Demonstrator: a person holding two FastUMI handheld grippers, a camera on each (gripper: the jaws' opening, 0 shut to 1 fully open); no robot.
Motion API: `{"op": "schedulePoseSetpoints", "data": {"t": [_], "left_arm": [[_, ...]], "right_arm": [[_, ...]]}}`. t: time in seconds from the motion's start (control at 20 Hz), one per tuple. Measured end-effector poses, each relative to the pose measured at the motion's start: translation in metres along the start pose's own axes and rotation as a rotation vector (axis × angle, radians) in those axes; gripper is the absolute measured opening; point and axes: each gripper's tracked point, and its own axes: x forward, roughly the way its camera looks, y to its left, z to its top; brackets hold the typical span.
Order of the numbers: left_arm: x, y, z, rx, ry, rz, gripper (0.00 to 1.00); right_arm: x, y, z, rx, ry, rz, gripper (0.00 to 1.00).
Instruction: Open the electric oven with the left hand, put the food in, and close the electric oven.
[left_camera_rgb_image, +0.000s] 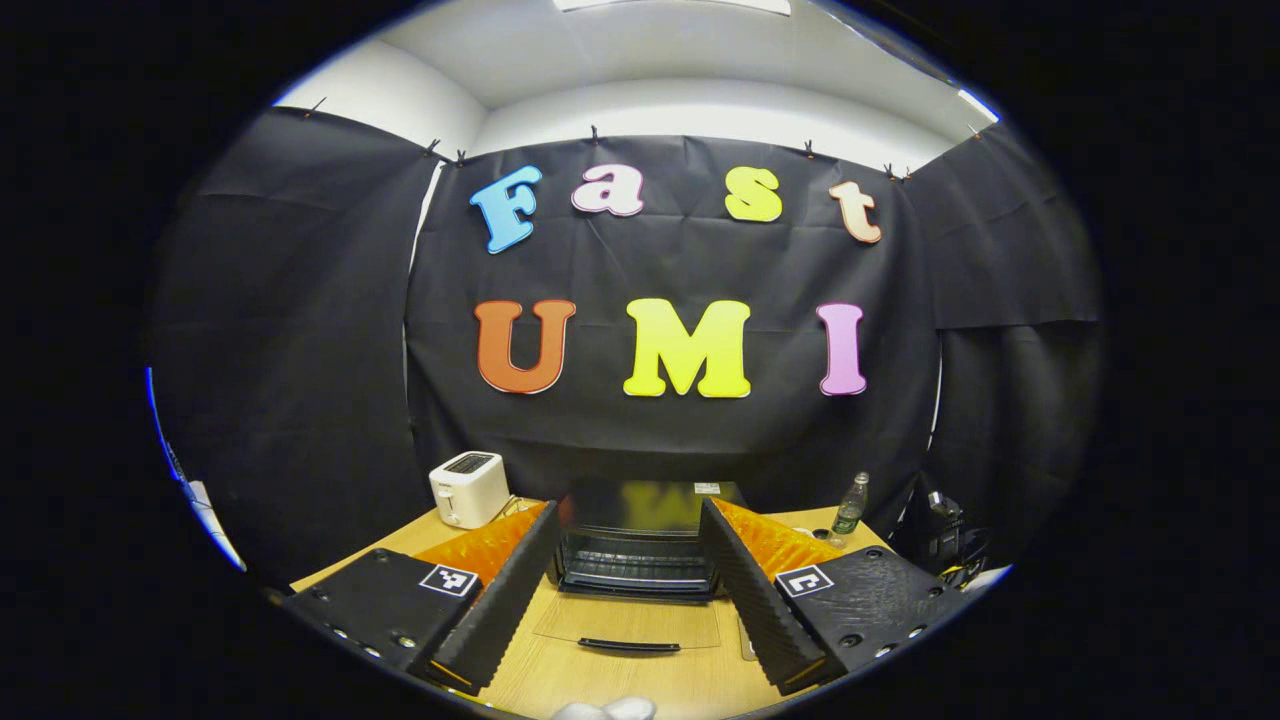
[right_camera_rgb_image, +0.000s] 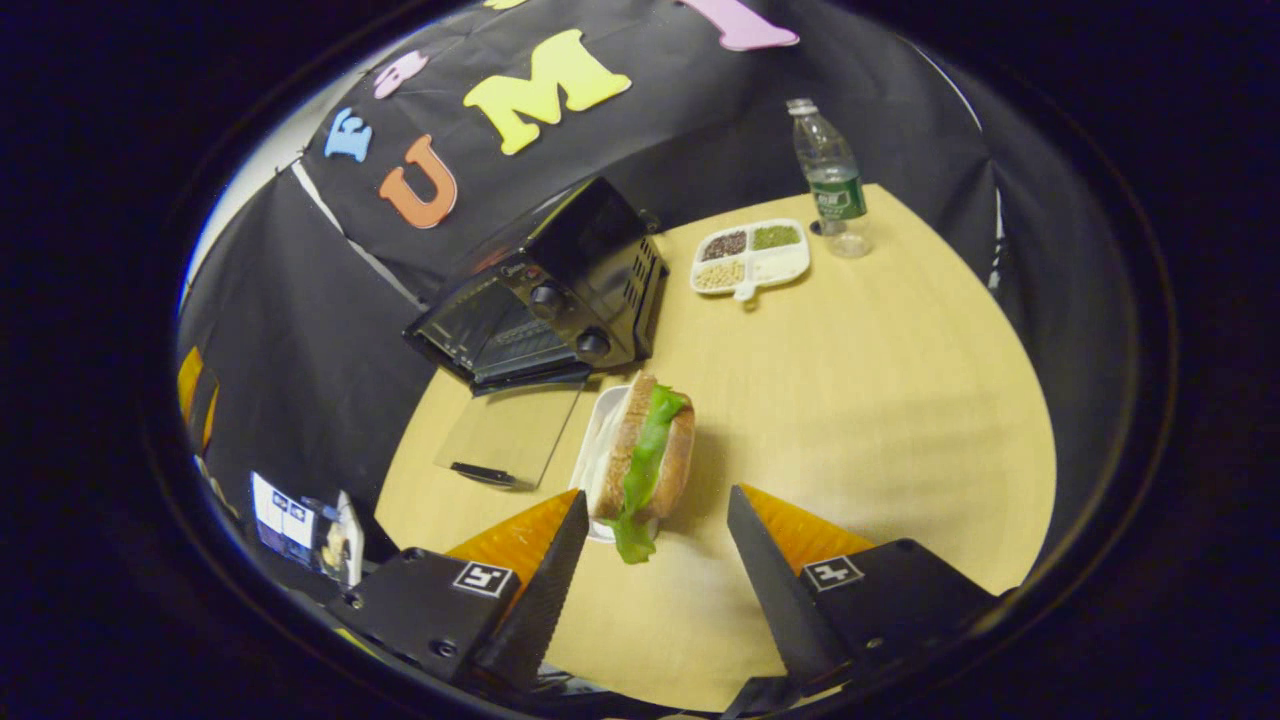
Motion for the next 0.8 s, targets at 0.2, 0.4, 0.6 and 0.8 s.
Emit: {"op": "schedulePoseSetpoints", "data": {"t": [0.2, 0.4, 0.6, 0.8], "left_arm": [[0.008, -0.004, -0.001, 0.01, 0.017, 0.06, 0.93], [0.009, -0.009, -0.003, 0.02, 0.026, 0.114, 0.93], [0.009, -0.014, -0.007, 0.043, 0.032, 0.139, 0.92], [0.007, -0.014, -0.014, 0.042, 0.037, 0.13, 0.92]], "right_arm": [[0.026, 0.0, 0.014, 0.059, 0.083, 0.08, 0.88], [0.043, 0.006, 0.016, 0.142, 0.165, 0.161, 0.67], [0.049, 0.011, 0.019, 0.238, 0.195, 0.215, 0.46], [0.046, 0.012, 0.023, 0.202, 0.177, 0.196, 0.32]]}}
